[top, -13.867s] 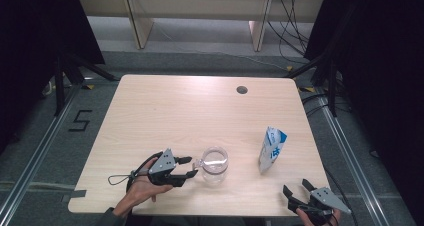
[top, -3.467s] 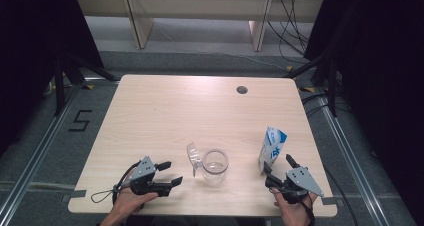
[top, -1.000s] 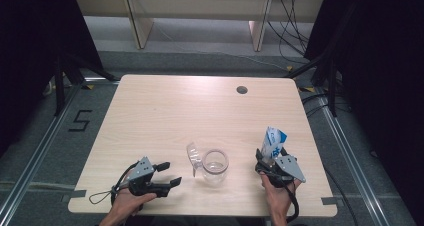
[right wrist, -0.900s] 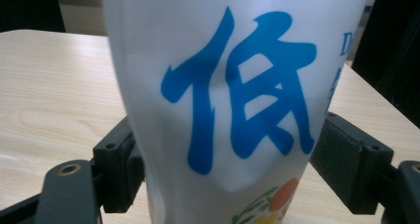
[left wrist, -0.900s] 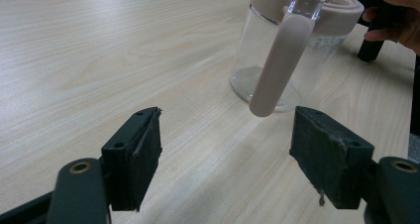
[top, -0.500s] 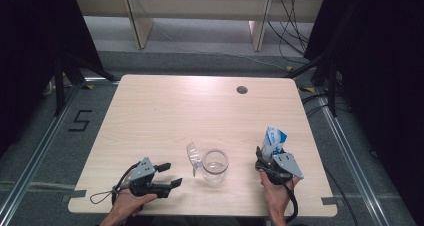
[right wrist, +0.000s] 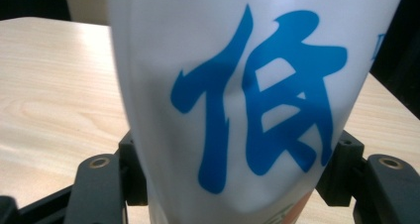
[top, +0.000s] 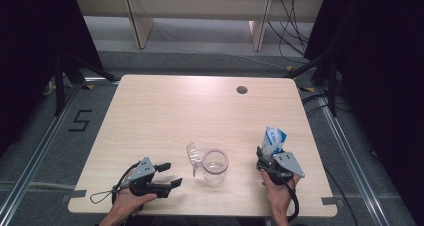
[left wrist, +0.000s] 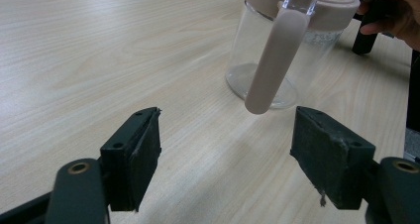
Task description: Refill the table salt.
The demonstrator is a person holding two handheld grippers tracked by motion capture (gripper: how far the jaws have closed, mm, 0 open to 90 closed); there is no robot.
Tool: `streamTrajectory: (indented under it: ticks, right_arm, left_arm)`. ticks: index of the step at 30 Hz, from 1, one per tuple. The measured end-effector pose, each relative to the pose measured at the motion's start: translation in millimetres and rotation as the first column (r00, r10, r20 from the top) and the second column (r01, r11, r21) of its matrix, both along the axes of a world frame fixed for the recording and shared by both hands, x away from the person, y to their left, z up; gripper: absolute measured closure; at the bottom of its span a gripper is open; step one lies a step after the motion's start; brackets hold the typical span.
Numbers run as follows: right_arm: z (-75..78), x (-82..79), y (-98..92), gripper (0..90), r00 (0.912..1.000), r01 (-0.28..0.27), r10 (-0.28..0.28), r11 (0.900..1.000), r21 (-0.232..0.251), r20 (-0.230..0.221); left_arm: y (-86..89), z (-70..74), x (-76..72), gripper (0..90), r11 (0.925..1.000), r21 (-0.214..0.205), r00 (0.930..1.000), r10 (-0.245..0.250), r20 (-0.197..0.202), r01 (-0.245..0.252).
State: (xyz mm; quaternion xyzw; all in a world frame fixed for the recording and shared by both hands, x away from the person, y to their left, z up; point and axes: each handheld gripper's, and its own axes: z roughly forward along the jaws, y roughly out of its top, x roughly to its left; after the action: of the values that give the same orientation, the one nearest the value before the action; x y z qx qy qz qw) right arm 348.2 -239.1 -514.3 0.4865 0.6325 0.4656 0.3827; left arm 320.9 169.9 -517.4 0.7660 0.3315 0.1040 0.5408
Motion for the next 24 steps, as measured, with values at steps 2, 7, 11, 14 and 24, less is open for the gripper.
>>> streamTrajectory:
  ticks: [2,7,11,14,24]
  right_arm:
    - [0.4,1.5,-5.6,35.1,0.9988,-0.048,0.048,0.9987,-0.014,-0.003]
    - [0.3,4.1,-16.1,35.2,0.9868,-0.162,0.162,0.9868,-0.001,0.006]
    - [0.6,5.9,-23.4,35.2,0.9725,-0.233,0.233,0.9725,-0.003,0.001]
    - [1.5,8.7,-31.8,35.3,0.9538,-0.300,0.300,0.9538,-0.006,-0.011]
    - [1.9,18.2,-47.7,35.3,0.8884,-0.459,0.459,0.8884,-0.005,-0.006]
  left_arm:
    - [0.1,-0.5,0.6,26.8,0.9999,-0.009,1.0000,-0.006,0.001,0.006]
    - [0.3,-0.5,0.6,26.9,1.0000,-0.008,1.0000,-0.005,0.001,0.005]
    - [0.4,-0.1,-0.1,26.8,1.0000,0.007,1.0000,-0.003,0.000,0.003]
    - [-0.5,-0.5,0.1,26.9,1.0000,0.007,1.0000,-0.007,0.002,0.007]
    - [-1.5,-1.4,-0.1,26.9,0.9999,0.012,1.0000,-0.004,-0.006,0.004]
